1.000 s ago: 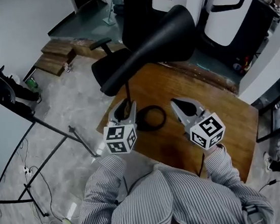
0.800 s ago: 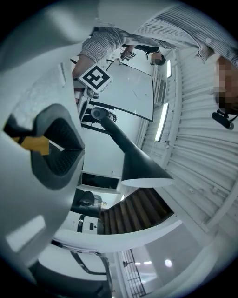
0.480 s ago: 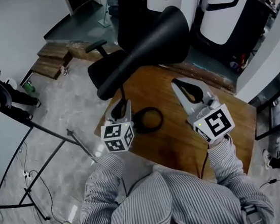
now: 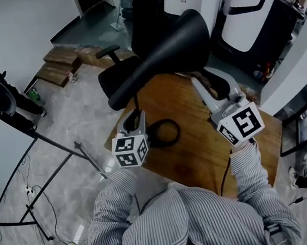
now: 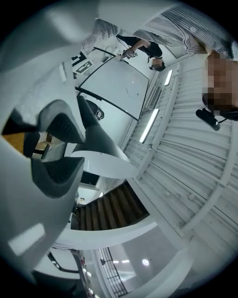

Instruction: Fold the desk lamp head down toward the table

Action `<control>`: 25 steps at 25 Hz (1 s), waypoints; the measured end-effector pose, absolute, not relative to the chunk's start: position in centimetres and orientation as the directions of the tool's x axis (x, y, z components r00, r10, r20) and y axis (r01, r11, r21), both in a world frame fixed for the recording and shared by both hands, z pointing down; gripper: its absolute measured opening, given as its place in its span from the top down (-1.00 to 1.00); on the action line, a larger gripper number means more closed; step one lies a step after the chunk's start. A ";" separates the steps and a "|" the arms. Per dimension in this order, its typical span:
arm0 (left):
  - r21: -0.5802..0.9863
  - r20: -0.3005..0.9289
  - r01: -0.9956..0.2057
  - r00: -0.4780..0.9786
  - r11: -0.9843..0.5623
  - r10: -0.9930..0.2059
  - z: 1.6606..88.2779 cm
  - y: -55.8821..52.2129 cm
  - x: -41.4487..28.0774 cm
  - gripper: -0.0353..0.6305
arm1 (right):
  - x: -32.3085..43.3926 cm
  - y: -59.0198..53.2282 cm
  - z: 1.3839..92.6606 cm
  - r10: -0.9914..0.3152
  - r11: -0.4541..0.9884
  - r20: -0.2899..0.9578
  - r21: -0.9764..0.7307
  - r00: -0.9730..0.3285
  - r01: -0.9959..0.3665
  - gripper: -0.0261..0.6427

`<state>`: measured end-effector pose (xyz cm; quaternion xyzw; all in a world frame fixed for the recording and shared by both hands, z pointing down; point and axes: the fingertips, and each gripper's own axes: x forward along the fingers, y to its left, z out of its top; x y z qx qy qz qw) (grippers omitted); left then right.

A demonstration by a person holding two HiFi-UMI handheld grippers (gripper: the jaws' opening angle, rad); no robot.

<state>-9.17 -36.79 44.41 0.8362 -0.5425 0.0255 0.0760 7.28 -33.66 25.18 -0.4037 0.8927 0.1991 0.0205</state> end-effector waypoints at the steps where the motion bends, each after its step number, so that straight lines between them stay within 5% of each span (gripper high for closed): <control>1: 0.100 0.125 -0.911 0.410 -0.400 -0.903 44.4 -36.8 -9.2 0.73 | 7.2 -33.6 24.9 -0.706 0.596 -0.208 0.343 -0.677 -0.726 0.68; 25: 0.082 0.119 -0.911 0.411 -0.404 -0.904 44.9 -36.8 -9.3 0.73 | 6.6 -33.2 25.0 -0.711 0.585 -0.261 0.293 -0.652 -0.756 0.77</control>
